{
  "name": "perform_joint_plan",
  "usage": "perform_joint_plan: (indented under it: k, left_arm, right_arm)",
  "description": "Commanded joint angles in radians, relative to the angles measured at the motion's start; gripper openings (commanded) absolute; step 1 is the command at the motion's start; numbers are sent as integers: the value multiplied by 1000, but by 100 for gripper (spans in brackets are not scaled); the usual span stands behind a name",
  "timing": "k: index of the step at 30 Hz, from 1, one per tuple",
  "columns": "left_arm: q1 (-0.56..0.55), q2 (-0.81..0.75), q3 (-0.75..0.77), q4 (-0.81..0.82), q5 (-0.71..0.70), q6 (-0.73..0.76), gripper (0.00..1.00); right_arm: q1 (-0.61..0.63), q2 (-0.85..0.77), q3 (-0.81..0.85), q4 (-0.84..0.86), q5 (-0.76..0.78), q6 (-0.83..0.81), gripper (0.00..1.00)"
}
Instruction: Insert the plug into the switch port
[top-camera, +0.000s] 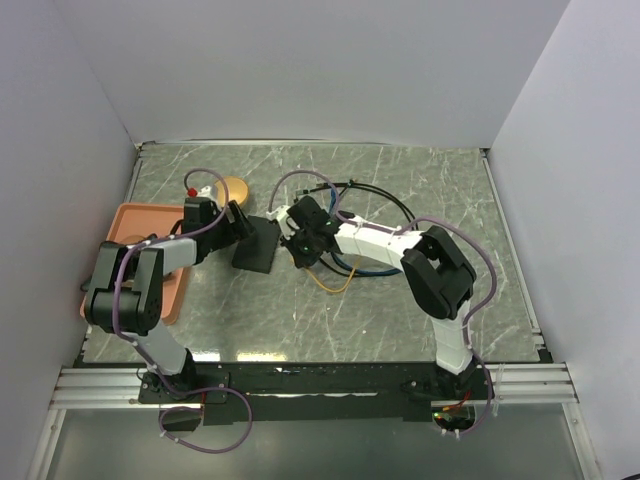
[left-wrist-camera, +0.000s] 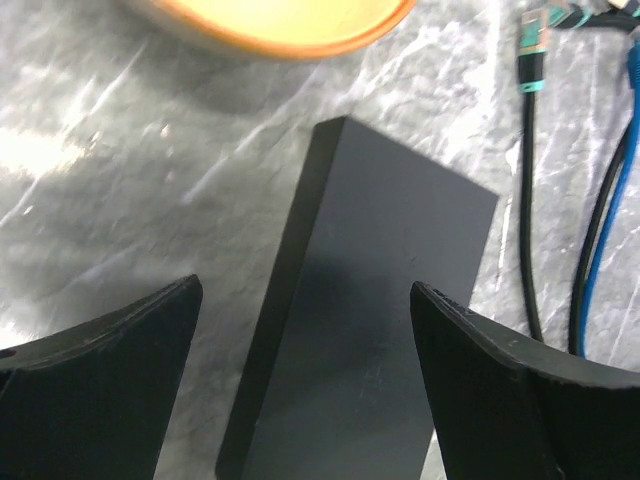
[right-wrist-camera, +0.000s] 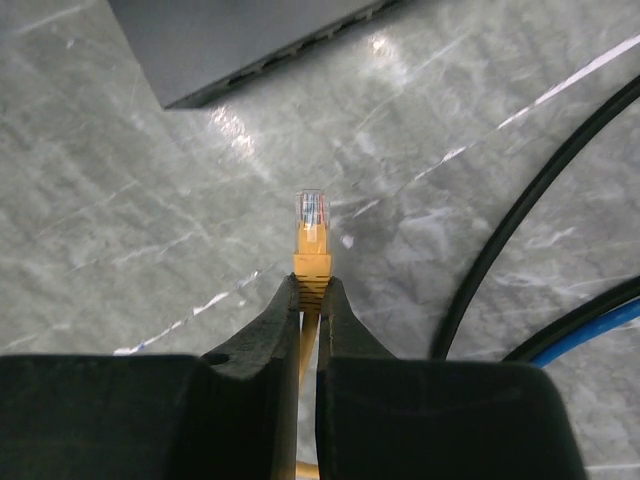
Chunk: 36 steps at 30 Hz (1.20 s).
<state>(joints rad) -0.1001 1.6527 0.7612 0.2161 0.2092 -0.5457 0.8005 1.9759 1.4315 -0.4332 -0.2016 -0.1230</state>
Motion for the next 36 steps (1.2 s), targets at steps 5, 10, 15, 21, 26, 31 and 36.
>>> perform_joint_plan:
  k: [5,10,15,21,26,31,36]
  left_arm:
    - [-61,62,98,31,41,47,89]
    - [-84,71,96,55,65,67,84]
    - [-96,53,70,107,120,75,81]
    - [-101,41,58,95,119,53,81]
    - [-98,33,35,103,111,21,81]
    - [-90,24,9,117,117,-2,81]
    - [-85,25,-5,132,125,-10,81]
  right_arm:
    - [58,29,-8,100,154,-32,0]
    - [71,51,4,85,174,-35,0]
    - [95,38,-28,109,177,-30,0]
    - [114,60,-17,102,199,-13,0]
    - [134,60,-26,122,199,11,0]
    - [147,77,-5,122,248,19,0]
    - [149,101,24,111,264,26,0]
